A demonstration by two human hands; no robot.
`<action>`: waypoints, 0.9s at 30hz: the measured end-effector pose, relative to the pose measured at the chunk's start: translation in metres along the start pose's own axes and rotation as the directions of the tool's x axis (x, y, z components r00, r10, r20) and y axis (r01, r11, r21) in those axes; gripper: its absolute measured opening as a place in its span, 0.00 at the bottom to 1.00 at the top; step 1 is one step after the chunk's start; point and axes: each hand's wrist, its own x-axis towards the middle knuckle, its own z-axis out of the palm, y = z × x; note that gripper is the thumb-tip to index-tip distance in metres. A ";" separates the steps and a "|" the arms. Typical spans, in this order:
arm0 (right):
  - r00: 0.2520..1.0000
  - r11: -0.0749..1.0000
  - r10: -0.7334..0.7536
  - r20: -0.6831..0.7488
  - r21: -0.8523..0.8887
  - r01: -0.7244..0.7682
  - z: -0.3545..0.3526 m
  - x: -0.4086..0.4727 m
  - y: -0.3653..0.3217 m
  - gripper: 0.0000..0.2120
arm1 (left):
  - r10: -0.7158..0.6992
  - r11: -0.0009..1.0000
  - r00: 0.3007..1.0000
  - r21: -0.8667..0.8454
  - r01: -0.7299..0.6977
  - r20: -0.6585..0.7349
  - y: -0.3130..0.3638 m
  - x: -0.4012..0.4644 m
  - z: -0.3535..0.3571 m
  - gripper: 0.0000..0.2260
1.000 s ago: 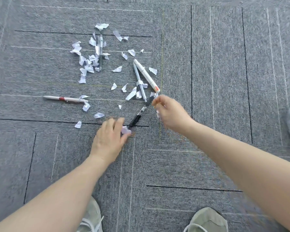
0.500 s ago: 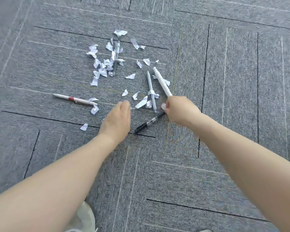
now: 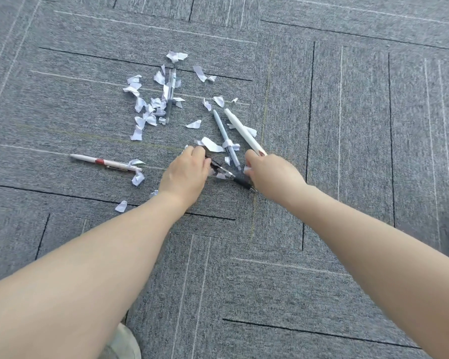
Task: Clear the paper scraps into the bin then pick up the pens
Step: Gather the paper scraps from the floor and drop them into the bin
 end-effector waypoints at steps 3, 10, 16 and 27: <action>0.999 0.997 0.020 0.029 0.079 -0.022 0.002 0.002 0.003 0.07 | -0.044 0.997 0.997 -0.065 0.039 -0.071 -0.007 0.002 -0.006 0.09; 0.999 0.968 0.038 0.004 0.247 -0.038 -0.013 0.027 -0.005 0.03 | -0.033 0.994 0.999 -0.105 0.031 -0.014 0.004 0.031 -0.018 0.01; 1.000 0.985 0.006 0.020 0.172 -0.010 -0.022 0.050 -0.015 0.11 | 0.042 0.982 0.954 0.165 -0.094 0.297 0.011 0.056 -0.015 0.13; 0.997 0.932 0.074 0.000 0.355 -0.069 -0.011 0.048 -0.011 0.06 | 0.057 0.994 0.976 0.082 -0.076 0.210 -0.022 0.022 -0.013 0.13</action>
